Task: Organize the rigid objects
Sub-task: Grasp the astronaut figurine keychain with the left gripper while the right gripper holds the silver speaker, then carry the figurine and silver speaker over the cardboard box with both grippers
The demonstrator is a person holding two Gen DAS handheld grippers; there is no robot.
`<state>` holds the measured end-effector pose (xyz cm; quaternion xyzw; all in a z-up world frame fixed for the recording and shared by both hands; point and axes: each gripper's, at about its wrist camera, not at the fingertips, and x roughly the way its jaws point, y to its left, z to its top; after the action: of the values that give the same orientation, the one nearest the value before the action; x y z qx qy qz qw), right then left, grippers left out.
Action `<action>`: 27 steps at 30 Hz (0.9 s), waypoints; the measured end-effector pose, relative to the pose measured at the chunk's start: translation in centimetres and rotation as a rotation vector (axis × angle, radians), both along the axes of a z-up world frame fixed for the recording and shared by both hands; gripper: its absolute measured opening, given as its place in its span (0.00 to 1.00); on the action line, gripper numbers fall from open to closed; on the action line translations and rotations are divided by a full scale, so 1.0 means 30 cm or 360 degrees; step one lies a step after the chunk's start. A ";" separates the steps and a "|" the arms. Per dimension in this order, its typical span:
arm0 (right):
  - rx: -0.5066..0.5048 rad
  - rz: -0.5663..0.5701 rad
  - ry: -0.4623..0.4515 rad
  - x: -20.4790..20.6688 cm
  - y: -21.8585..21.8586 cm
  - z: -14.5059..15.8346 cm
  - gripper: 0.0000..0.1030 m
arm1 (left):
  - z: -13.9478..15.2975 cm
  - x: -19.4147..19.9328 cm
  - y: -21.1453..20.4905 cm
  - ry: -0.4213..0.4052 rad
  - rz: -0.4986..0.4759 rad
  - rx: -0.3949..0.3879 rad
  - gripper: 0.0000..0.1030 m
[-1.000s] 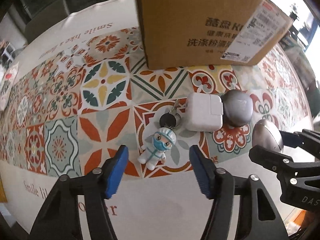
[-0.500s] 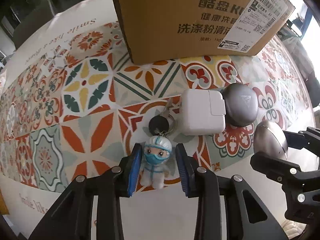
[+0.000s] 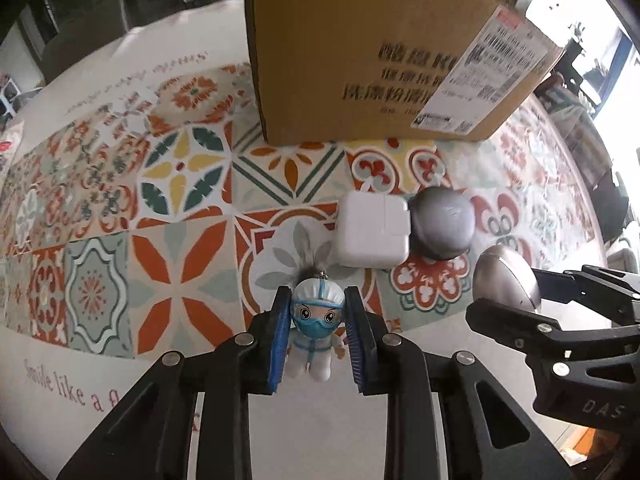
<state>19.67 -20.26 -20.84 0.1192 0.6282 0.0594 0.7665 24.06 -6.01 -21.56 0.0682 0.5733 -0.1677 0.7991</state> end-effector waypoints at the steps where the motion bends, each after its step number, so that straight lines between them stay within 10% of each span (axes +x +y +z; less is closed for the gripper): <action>1: 0.0002 0.0003 -0.0018 -0.002 -0.001 0.012 0.55 | 0.017 -0.007 0.003 -0.0014 0.0010 -0.0014 0.26; 27: -0.0057 -0.0031 -0.0516 -0.032 -0.071 0.396 0.55 | 0.403 -0.031 -0.017 -0.0414 0.0057 -0.0251 0.26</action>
<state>18.71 -22.38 -8.97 0.1004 0.4960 0.0594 0.8604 23.12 -6.52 -9.48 0.0161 0.4510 -0.1875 0.8724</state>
